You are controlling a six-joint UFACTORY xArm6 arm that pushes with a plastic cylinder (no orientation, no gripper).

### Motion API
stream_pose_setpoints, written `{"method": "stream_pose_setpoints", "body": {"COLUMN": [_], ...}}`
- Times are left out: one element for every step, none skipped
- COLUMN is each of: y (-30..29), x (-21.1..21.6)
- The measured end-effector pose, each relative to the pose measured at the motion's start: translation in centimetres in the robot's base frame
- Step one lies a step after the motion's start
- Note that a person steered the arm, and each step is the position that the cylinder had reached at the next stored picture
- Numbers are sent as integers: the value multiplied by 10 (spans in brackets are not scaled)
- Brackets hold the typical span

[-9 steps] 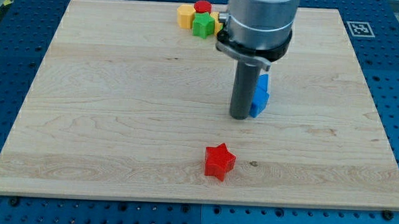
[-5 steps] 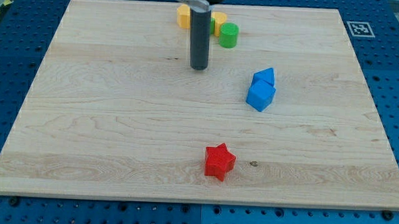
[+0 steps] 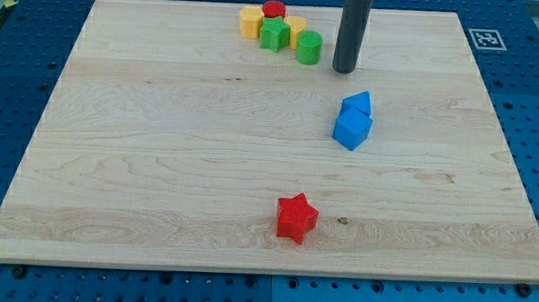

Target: Push the green circle to the left side of the board

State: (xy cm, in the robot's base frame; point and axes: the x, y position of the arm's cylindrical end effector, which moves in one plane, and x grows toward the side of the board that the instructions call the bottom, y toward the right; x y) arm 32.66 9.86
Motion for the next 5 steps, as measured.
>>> {"method": "stream_pose_setpoints", "body": {"y": [0,0,0,-12,-66], "x": [-4,-19,-28,-29,-28]}}
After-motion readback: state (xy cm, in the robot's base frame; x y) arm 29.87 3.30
